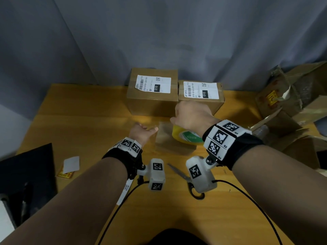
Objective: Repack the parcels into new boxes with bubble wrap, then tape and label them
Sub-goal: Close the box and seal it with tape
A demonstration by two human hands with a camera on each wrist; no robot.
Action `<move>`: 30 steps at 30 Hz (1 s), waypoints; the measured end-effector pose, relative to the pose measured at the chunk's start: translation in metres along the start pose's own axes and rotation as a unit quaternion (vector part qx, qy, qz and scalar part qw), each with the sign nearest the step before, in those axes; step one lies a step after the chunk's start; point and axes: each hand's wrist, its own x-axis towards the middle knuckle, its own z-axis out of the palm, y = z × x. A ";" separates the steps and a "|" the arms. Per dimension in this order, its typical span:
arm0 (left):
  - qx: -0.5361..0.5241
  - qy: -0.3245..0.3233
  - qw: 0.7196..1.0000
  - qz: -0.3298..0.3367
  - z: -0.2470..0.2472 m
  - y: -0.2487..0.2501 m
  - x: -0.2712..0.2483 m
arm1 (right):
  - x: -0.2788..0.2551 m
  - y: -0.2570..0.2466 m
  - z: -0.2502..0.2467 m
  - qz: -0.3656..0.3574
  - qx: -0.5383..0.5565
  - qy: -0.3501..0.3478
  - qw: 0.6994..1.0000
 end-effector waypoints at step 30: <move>0.160 -0.136 0.972 0.106 -0.007 0.039 -0.027 | 0.001 0.004 0.002 -0.020 0.013 0.024 0.999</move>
